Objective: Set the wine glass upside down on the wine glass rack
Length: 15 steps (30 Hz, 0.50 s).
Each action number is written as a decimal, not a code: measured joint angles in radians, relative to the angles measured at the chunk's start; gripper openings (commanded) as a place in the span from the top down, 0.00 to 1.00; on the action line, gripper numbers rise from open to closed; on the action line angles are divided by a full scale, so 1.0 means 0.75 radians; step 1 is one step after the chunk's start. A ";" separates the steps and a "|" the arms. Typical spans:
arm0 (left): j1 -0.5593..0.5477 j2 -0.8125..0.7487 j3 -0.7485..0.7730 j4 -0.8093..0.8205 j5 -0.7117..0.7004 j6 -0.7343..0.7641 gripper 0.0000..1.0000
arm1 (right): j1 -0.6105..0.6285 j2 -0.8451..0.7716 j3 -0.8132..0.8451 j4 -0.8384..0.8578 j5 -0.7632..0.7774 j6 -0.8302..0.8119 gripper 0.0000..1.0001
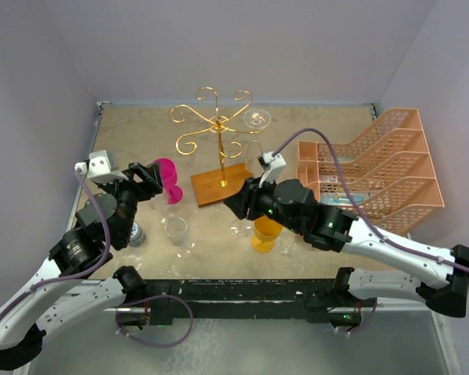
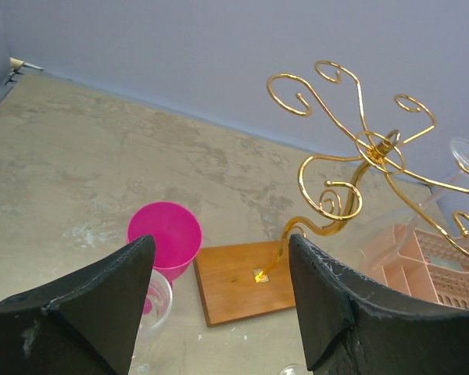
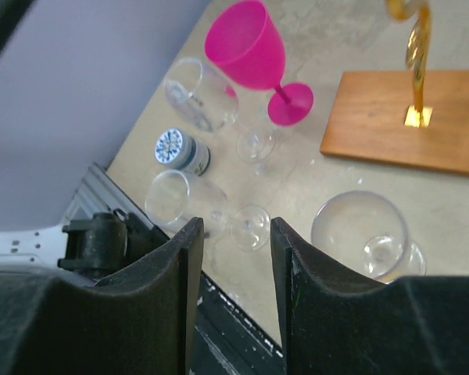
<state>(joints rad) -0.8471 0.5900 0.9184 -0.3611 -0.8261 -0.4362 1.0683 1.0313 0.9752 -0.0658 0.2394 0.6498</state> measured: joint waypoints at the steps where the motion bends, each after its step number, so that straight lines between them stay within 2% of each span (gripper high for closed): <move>1: 0.000 -0.003 0.000 0.000 -0.018 0.000 0.34 | 0.034 0.032 0.014 -0.021 0.029 0.014 0.60; 7: 0.000 -0.004 0.000 -0.001 -0.069 -0.001 0.34 | 0.132 0.190 0.063 -0.168 0.183 0.097 0.61; 15: 0.000 -0.004 0.000 -0.001 -0.091 -0.003 0.34 | 0.131 0.194 0.108 -0.213 0.288 0.123 0.61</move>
<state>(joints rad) -0.8471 0.5869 0.9184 -0.3618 -0.8940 -0.4381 1.1667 1.1767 1.0565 -0.2253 0.4553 0.7422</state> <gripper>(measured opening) 0.663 0.394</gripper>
